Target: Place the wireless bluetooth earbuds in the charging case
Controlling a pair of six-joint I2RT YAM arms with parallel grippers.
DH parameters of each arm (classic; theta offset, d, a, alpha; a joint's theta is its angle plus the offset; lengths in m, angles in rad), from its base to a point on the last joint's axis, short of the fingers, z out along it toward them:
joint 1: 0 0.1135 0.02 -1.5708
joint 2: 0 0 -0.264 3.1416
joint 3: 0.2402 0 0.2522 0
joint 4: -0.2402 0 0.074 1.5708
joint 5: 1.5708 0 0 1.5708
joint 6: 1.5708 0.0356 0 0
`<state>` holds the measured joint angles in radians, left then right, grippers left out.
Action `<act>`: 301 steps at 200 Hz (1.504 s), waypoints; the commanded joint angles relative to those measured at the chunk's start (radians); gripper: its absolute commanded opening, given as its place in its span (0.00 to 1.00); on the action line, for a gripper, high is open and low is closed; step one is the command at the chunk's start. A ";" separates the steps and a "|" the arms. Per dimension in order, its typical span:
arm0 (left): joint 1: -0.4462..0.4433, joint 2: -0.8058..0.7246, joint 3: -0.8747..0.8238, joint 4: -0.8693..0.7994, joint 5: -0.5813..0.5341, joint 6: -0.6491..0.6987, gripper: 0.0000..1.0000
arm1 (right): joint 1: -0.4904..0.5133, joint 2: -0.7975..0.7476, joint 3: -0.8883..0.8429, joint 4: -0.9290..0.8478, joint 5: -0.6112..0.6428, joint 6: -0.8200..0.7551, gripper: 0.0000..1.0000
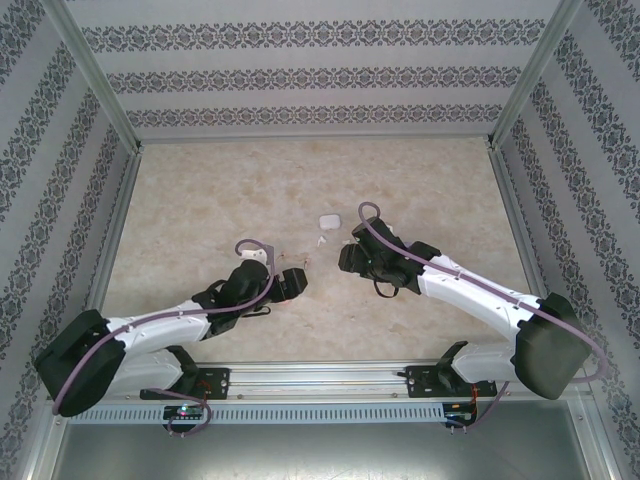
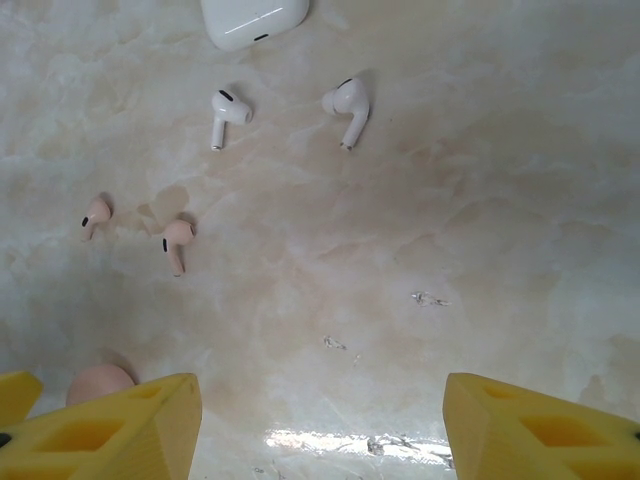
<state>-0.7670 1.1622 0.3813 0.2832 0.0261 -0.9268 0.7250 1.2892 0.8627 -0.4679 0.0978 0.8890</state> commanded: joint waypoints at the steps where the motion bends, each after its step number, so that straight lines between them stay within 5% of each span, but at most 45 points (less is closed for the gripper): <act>1: -0.027 -0.059 -0.019 -0.044 -0.065 -0.034 0.87 | 0.014 0.010 0.035 -0.013 0.026 0.017 0.65; 56: -0.027 -0.126 0.013 -0.274 -0.188 -0.066 0.88 | 0.021 0.016 0.048 -0.017 0.033 0.019 0.65; 193: -0.021 0.149 0.051 0.038 -0.085 0.186 0.88 | 0.018 0.007 0.036 -0.020 0.032 0.005 0.66; 301: -0.027 0.190 0.013 0.113 0.029 0.107 0.87 | 0.006 -0.005 0.030 -0.017 0.025 0.001 0.66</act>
<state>-0.7837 1.3682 0.4183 0.3325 0.0227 -0.7780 0.7353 1.3025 0.8837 -0.4706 0.1009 0.8921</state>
